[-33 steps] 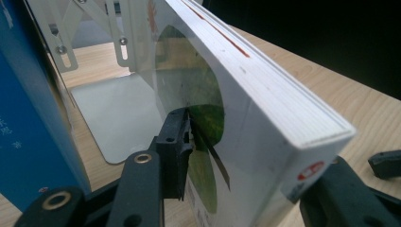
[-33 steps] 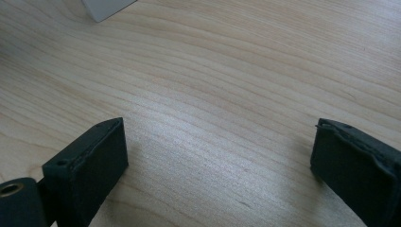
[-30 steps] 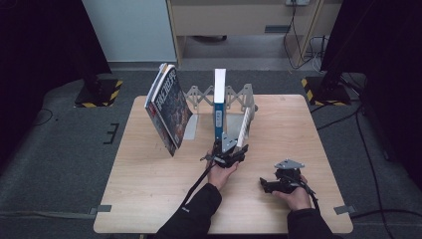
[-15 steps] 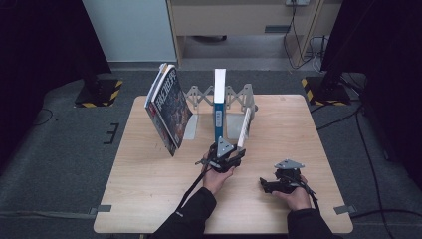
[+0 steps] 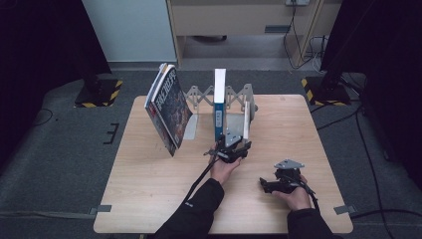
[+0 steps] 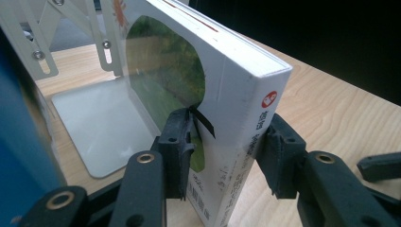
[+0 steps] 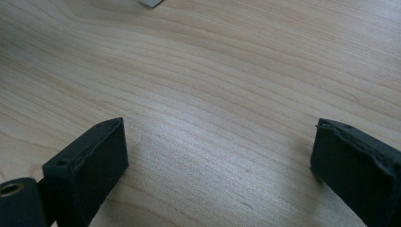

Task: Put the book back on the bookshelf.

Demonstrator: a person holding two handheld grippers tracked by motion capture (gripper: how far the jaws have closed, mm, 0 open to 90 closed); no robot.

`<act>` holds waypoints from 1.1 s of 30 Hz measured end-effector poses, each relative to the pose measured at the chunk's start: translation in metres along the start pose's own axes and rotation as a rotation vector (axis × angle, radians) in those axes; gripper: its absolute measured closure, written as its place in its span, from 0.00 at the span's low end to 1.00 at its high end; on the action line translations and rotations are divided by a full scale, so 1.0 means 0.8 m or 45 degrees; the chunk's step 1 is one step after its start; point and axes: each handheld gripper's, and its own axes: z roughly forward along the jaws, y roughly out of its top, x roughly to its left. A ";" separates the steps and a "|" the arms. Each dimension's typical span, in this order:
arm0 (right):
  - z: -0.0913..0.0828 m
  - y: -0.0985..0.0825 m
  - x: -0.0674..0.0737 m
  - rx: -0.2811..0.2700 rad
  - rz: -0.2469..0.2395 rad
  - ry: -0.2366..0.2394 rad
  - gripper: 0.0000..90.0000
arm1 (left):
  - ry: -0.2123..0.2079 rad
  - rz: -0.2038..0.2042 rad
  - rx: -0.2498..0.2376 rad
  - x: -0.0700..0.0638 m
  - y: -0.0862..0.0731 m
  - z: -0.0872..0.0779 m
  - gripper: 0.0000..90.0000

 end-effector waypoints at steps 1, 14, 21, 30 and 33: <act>0.000 0.000 0.000 0.000 0.000 0.000 0.05 | -0.001 0.008 0.004 0.000 -0.001 0.000 0.62; 0.000 0.000 0.000 -0.002 -0.006 0.002 0.05 | -0.041 0.047 0.028 -0.002 -0.006 -0.007 0.69; 0.000 0.000 0.000 0.000 0.000 0.002 0.05 | -0.020 0.043 0.039 0.003 0.002 0.008 0.68; 0.000 0.000 0.000 -0.001 -0.001 0.003 0.05 | 0.013 0.040 0.045 0.013 0.011 0.028 0.67; 0.000 0.000 0.000 -0.001 -0.001 0.002 0.05 | 0.018 0.038 0.038 0.017 0.010 0.030 0.66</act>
